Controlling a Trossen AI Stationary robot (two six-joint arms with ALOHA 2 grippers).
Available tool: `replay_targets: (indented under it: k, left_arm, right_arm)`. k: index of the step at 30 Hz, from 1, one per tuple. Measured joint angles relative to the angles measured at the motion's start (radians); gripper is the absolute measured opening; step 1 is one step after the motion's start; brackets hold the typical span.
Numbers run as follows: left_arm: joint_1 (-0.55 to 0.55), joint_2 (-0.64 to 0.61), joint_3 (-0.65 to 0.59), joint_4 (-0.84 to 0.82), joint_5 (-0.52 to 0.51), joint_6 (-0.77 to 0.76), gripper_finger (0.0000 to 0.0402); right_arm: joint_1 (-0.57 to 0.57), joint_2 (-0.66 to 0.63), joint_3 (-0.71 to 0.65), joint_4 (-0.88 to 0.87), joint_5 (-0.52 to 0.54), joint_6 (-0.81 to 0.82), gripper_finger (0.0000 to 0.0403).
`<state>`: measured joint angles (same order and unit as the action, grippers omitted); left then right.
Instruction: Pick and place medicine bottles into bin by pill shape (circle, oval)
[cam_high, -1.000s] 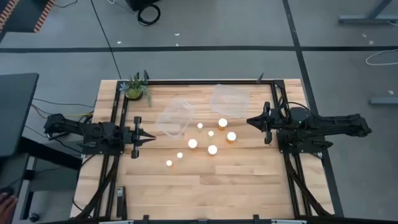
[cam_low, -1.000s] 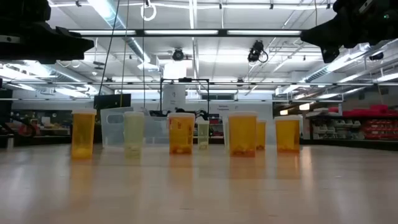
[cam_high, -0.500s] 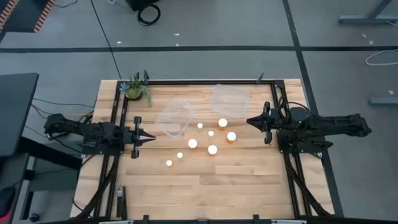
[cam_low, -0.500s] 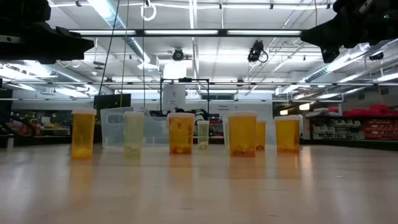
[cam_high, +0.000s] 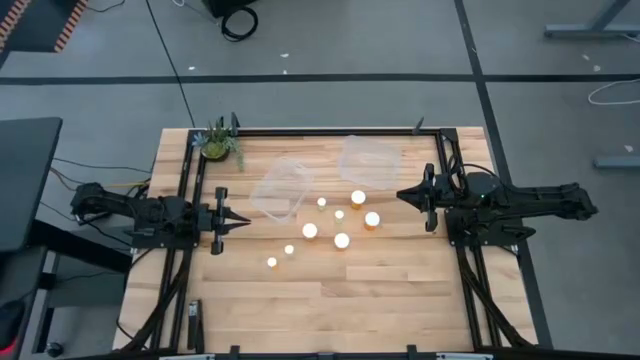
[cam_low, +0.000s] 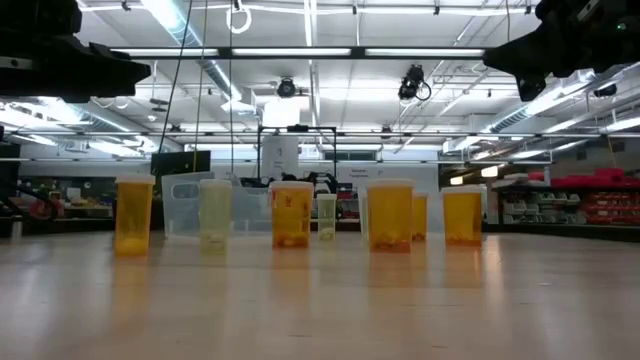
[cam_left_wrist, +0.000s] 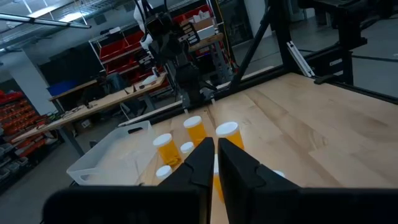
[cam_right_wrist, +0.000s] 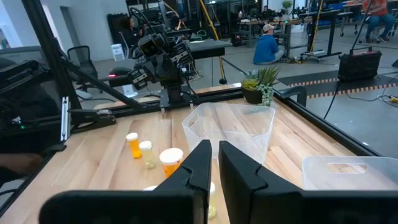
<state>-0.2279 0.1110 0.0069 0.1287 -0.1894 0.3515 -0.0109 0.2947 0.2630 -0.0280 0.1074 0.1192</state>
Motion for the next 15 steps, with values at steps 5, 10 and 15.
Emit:
replay_targets:
  k: [5, 10, 15]
  left_arm:
    - [0.0, 0.0, 0.0, 0.0, 0.0, 0.0, 0.0038]
    - [0.0, 0.0, 0.0, 0.0, 0.0, 0.0, 0.0038]
    - [0.0, 0.0, 0.0, 0.0, 0.0, 0.0, 0.003]
  right_arm:
    - [0.0, 0.0, 0.0, 0.0, 0.0, 0.0, 0.0037]
    - [0.0, 0.0, 0.0, 0.0, 0.0, 0.0, 0.0037]
    - [0.0, 0.0, 0.0, 0.0, 0.0, 0.0, 0.0037]
